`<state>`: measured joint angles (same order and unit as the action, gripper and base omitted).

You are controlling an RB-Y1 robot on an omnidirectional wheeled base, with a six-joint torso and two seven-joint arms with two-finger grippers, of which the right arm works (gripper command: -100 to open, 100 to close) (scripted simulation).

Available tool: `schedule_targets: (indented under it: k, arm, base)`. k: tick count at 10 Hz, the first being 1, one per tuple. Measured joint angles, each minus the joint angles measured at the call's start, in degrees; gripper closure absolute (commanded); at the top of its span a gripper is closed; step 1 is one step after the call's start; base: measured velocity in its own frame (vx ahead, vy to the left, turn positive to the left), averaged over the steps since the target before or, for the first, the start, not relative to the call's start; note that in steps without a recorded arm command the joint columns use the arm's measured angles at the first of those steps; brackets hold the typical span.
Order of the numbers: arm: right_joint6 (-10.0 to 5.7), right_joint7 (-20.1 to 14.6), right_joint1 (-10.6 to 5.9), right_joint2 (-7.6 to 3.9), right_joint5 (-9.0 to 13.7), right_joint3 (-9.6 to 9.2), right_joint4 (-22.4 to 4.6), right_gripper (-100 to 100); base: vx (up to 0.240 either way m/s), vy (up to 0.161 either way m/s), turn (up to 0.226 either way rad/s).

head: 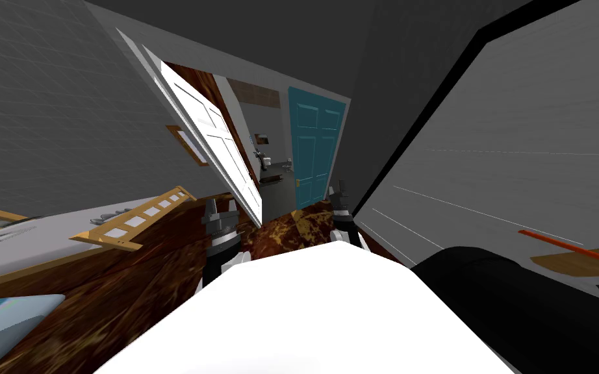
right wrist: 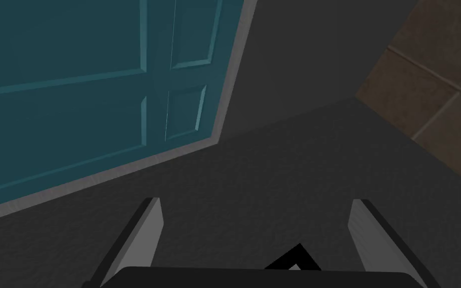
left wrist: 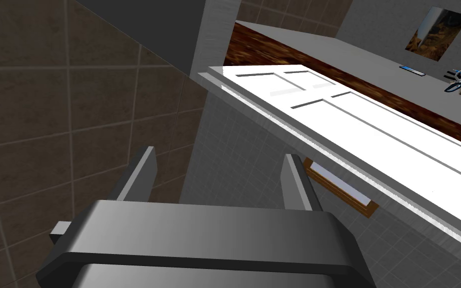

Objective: Push the door open

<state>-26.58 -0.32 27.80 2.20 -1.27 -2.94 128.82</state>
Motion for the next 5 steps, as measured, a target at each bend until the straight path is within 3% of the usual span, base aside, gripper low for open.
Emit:
schedule_targets:
  k: [5]
  arm:
    - [-1.28,0.17,-2.55,-1.28,0.26,-0.26,-6.29,-100]
  base:
    - [0.1,-0.019,0.028]
